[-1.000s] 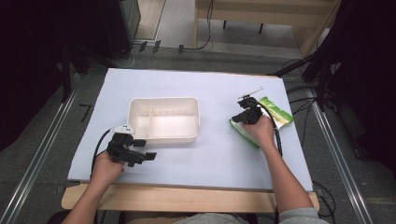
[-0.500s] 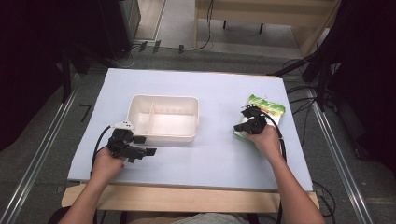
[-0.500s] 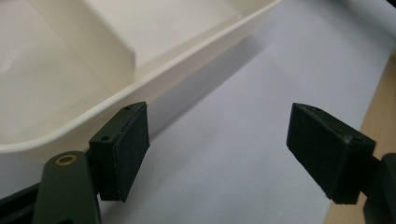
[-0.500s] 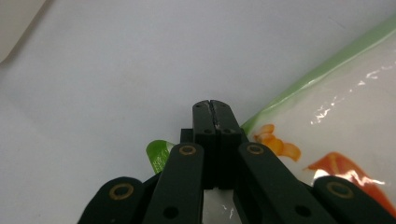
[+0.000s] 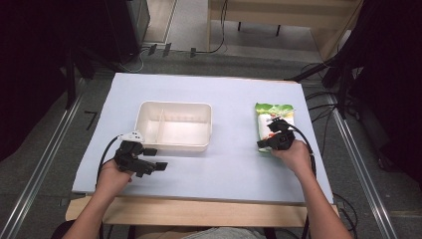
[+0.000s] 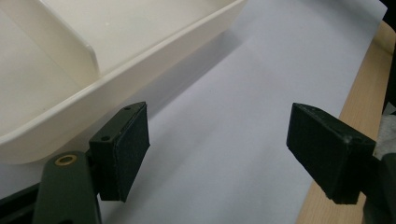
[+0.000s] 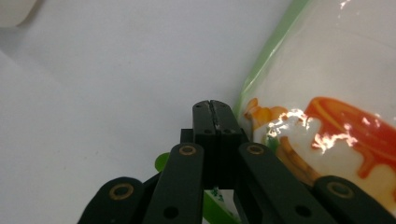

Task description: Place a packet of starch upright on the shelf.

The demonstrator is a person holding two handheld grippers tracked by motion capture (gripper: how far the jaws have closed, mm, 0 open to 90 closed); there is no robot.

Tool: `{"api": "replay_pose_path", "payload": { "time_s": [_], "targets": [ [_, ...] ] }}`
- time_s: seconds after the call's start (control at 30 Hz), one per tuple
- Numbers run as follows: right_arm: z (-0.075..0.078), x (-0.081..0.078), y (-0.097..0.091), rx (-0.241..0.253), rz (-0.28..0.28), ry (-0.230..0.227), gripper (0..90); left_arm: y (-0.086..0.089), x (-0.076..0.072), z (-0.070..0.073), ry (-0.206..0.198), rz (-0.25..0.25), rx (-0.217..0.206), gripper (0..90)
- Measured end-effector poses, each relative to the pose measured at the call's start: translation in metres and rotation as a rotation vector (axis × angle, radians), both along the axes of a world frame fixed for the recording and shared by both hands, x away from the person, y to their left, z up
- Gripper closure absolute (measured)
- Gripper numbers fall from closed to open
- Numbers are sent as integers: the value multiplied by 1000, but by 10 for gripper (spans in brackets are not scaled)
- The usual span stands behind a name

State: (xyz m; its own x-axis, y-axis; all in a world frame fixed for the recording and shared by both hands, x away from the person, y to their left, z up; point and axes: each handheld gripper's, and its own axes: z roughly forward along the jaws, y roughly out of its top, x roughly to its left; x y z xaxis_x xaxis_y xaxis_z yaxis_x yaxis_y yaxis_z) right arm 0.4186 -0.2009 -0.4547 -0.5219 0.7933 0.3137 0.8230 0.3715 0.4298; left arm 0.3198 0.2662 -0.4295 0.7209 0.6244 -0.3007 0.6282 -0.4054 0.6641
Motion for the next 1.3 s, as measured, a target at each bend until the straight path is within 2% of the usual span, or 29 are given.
{"api": "replay_pose_path", "payload": {
  "time_s": [0.07, 0.17, 0.2, 0.23, 0.27, 0.4, 0.43, 0.53, 0.63, 0.67, 0.8, 0.83, 0.87, 1.0, 1.07, 1.13, 1.17, 1.2, 1.27, 1.3],
  "targets": [
    [10, -1, -5, 29, -19, -21, 855, -1, -1, 1, 1, -10, -1, 218],
    [29, 1, -14, 44, -55, -93, 812, -2, -3, 2, -9, -13, -8, 218],
    [29, 1, -14, 44, -55, -93, 812, -2, -3, 2, -9, -13, -8, 218],
    [35, 2, -18, 47, -72, -109, 792, -2, -4, 2, -8, -12, -6, 218],
    [44, 4, -27, 32, -104, -141, 747, -2, -5, 3, -12, -14, -5, 218],
    [47, 10, -43, 20, -156, -150, 678, -3, -6, 3, -13, -16, -8, 218],
    [45, 16, -54, 27, -189, -150, 628, -3, -7, 4, -17, -17, 2, 218],
    [43, 23, -62, 33, -222, -135, 601, -3, -7, 3, -21, -19, 6, 218],
    [38, 35, -72, 2, -257, -129, 549, -4, -7, 2, -17, -16, 5, 218],
    [31, 44, -80, 4, -283, -109, 492, -4, -7, 2, -18, -13, 8, 218],
    [25, 54, -87, -28, -322, -114, 433, -3, -8, 2, -21, -16, 13, 218],
    [21, 59, -91, -12, -342, -128, 394, -3, -9, 2, -22, -16, 13, 218],
    [18, 61, -92, 0, -350, -118, 383, -3, -9, 2, -22, -14, 20, 218],
    [7, 70, -92, -6, -370, -113, 351, -2, -8, 2, -19, -10, 22, 218],
    [0, 76, -91, 9, -383, -99, 338, -2, -8, 1, -19, -10, 19, 218],
    [-5, 80, -92, 60, -395, -86, 342, -1, -8, 1, -20, -11, 18, 218],
    [-9, 83, -92, 110, -405, -62, 371, -1, -8, 2, -19, -5, 17, 218],
    [-12, 84, -91, 130, -408, -50, 380, -1, -8, 2, -19, -5, 17, 218],
    [-12, 84, -91, 138, -411, -49, 392, 0, -8, 1, -15, -3, 18, 218],
    [-12, 84, -91, 142, -414, -41, 426, 0, -8, 1, -16, -3, 21, 218]
  ]
}}
